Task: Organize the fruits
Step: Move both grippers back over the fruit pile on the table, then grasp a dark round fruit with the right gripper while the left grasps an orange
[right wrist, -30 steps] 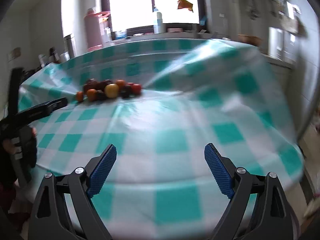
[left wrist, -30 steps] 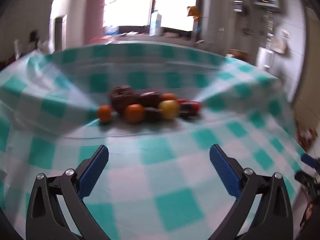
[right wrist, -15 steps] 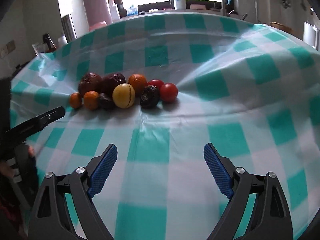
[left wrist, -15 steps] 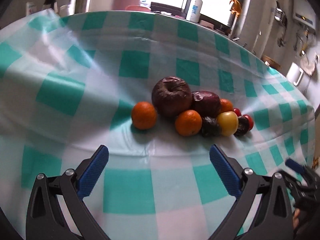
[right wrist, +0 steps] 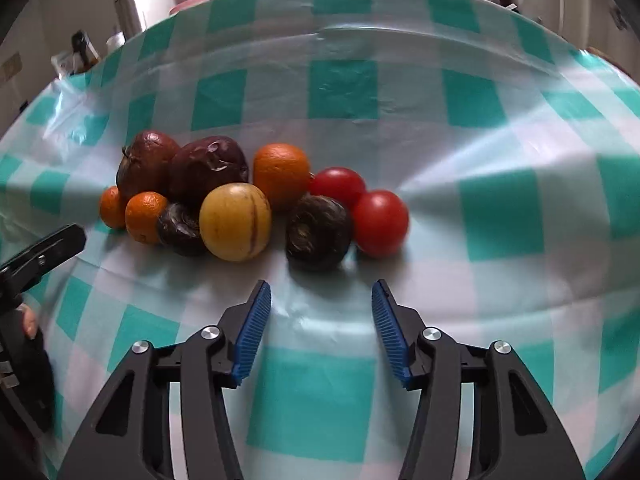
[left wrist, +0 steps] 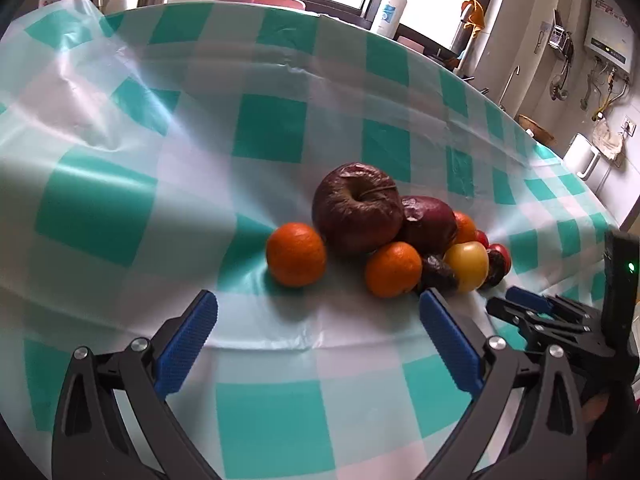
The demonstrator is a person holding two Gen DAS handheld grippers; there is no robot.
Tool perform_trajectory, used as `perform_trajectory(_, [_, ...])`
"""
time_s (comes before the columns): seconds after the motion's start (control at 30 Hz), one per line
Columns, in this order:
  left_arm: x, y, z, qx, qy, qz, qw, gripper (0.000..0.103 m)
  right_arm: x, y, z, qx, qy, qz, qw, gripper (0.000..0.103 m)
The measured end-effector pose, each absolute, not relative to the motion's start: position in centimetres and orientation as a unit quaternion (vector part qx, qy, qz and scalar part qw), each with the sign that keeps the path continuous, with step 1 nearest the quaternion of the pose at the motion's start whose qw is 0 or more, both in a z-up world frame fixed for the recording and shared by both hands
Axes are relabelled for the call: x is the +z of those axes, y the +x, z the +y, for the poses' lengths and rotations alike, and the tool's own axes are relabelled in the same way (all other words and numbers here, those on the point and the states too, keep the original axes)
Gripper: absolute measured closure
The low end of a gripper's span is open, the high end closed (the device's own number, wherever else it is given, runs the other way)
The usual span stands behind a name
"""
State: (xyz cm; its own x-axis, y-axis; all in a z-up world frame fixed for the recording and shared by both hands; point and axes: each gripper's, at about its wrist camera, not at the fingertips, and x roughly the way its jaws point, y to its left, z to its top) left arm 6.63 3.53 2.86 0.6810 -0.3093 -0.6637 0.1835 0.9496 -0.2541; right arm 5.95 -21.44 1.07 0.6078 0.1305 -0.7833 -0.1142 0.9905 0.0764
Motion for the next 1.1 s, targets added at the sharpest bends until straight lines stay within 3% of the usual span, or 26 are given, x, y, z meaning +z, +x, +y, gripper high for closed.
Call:
perform_trajectory(0.3, [2.7,6.5,3.5,-0.13,-0.085,0.376,0.914,0.002,0.8,9.3,-21.1,0.064,-0.004,0.441,0.895,0.056])
perform_trajectory(0.4, [2.6,6.4,3.5,-0.131,-0.083,0.377,0.913,0.002,0.8,9.4,-21.2,0.064,-0.007,0.439,0.896,0.063])
perform_trajectory(0.57, [2.5,6.5,3.0,-0.14,-0.072,0.381,0.911,0.003,1.5,7.9,-23.1,0.07,0.05,0.413,0.907,0.063])
perform_trajectory(0.8, [2.2,6.3,0.5,-0.158,-0.048,0.391,0.905,0.03,1.1,7.9,-26.7,0.073,0.144,0.403,0.901,0.063])
perform_trajectory(1.1, [1.0,8.6,-2.9,-0.117,-0.056,0.427,0.895,0.043,0.9,7.7,-27.1,0.075,0.169,0.394,0.9,0.063])
